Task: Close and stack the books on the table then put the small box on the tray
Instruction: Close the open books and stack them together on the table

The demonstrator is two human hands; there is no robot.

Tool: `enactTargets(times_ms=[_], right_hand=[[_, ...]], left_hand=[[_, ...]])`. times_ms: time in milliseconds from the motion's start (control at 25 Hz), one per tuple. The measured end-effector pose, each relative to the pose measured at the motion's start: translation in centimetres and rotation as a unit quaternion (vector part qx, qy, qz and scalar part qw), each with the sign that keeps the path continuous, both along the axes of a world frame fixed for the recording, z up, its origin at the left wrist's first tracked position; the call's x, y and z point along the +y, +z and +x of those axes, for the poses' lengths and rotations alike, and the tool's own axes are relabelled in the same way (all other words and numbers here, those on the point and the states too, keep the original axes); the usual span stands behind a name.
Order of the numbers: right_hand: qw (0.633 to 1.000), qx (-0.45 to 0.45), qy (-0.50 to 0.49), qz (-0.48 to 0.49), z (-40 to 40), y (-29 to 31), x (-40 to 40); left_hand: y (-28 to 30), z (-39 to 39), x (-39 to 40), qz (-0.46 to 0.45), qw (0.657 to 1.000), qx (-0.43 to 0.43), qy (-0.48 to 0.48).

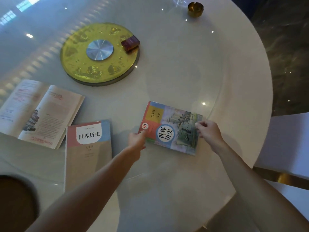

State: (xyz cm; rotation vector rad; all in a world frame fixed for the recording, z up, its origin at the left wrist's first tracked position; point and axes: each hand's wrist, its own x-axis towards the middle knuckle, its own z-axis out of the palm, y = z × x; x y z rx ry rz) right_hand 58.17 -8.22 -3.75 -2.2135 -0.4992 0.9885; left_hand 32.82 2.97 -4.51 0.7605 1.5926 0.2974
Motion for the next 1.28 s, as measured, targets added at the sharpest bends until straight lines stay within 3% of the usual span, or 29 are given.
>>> enactTargets(times_ms=[120,280,400,480,720,920,1040,1280], right_hand=[[0.972,-0.182,0.143,-0.045,0.2,-0.9,2.9],[0.932,-0.224,0.265,-0.107,0.0,-1.6,5.5],[0.898,-0.288,0.290,-0.161,-0.5,-1.8,4.9],[0.899,-0.296,0.276,-0.171,-0.9,-1.5,3.9],[0.941,-0.175,0.213,-0.198,-3.4,-1.6,-2.1],[0.986,0.038,0.063,-0.148,-6.8,-1.0,-5.7],[0.985,0.121,0.047,-0.112,-8.8,0.4,-5.9],[0.979,0.181,0.076,-0.048,-13.6,2.1,-3.2]], left_hand=[[-0.1,0.3,-1.5,-0.070,0.996,-0.016,0.055],[1.1,1.1,-2.6,-0.210,0.976,-0.056,-0.024],[0.8,1.5,-2.8,-0.196,0.978,-0.061,-0.026],[0.5,1.5,-3.0,-0.178,0.982,-0.067,-0.001],[-0.5,0.3,-2.8,-0.098,0.995,-0.009,-0.011],[-0.3,-1.7,-3.9,-0.039,0.995,0.002,-0.094],[0.4,-3.4,-4.2,-0.011,0.994,-0.032,-0.101],[2.8,-9.8,-1.8,0.074,0.993,-0.034,-0.084]])
